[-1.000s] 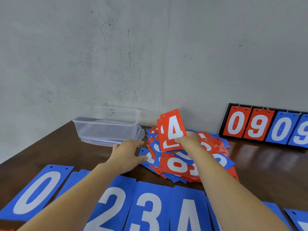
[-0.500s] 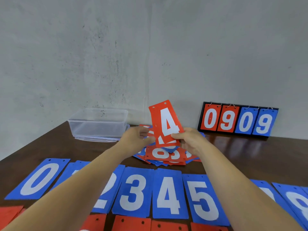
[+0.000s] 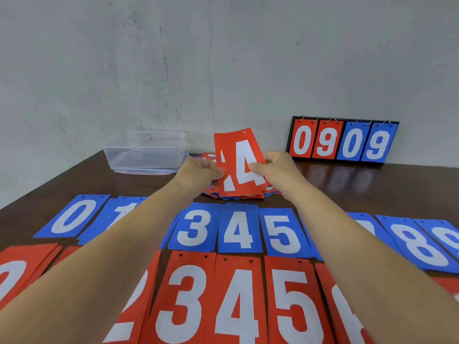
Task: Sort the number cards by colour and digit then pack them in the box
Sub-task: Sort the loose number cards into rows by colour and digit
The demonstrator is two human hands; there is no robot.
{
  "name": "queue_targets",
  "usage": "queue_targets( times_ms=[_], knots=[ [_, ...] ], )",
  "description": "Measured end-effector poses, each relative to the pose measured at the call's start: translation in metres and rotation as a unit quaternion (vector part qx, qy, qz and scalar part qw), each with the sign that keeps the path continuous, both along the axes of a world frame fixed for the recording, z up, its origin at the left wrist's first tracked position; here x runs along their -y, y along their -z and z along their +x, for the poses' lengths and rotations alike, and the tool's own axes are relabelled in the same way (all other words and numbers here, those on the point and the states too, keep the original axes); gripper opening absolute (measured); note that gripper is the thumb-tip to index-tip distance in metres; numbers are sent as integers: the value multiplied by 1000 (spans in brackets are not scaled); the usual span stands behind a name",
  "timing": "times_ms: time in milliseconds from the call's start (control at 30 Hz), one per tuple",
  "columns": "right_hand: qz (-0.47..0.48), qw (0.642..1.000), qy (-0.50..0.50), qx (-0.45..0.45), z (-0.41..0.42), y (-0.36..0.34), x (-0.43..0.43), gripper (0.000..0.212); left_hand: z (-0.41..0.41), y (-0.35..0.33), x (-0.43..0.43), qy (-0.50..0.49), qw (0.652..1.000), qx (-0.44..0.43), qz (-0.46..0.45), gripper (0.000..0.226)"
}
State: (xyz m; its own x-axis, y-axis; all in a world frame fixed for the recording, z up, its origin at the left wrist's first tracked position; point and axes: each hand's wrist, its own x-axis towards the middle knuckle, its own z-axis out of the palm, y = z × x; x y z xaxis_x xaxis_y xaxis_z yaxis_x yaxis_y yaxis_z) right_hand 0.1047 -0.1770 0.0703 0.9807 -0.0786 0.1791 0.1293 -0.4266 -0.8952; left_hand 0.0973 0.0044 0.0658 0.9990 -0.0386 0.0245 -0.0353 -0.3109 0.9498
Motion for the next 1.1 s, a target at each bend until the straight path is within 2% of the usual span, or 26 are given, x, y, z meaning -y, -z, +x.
queue_targets(
  times_ms=[200,300,600,867,933,1033,1100],
  knots=[
    [-32,999,24,-25,-27,3,12,16,-27,5,-6,-14,1000,-14,10,11],
    [-16,999,26,-29,-41,-2,17,7,-40,8,-10,-28,999,-14,18,10],
    [2,999,11,-31,-89,-3,8,13,-80,13,-49,-67,997,-3,39,14],
    [27,999,19,-40,-131,15,-11,4,-114,16,-103,-69,997,-11,34,16],
    [44,997,31,-50,-142,18,-18,13,-123,16,-116,-72,997,-28,26,18],
    [57,995,52,-59,-161,24,-31,9,-138,24,-136,-69,997,-38,26,14],
    [66,993,73,-62,-173,31,-38,14,-147,32,-146,-69,996,-37,31,15]
  ],
)
